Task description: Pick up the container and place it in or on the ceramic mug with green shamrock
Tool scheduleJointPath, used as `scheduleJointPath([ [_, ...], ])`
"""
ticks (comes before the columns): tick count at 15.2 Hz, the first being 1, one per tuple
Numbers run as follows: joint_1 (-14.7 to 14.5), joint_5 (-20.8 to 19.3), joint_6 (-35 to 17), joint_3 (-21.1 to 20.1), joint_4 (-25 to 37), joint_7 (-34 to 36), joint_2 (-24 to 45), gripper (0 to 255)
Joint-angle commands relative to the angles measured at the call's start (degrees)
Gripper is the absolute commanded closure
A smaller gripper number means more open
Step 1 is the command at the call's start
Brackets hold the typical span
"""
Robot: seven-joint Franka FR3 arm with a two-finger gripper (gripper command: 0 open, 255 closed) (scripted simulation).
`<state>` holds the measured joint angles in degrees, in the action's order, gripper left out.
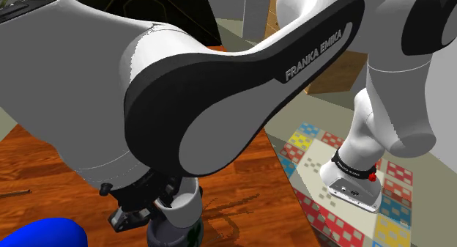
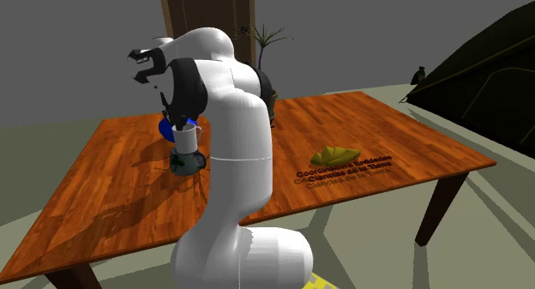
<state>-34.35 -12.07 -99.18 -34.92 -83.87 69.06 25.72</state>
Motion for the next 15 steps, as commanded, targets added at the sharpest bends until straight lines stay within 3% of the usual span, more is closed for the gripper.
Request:
scheduleJointPath([
  [1,0.01,-0.02,-0.23,0.01,-0.18,0.03,0.02,255],
  [5,0.01,-0.02,-0.23,0.01,-0.18,0.03,0.02,255],
  [6,0.01,-0.02,-0.23,0.01,-0.18,0.03,0.01,0],
  [11,0.01,-0.02,-0.23,0.01,-0.18,0.03,0.02,0],
  [15,-1.52,-0.28,7.59,-0.06,8.73,-0.23,1.03,0],
])
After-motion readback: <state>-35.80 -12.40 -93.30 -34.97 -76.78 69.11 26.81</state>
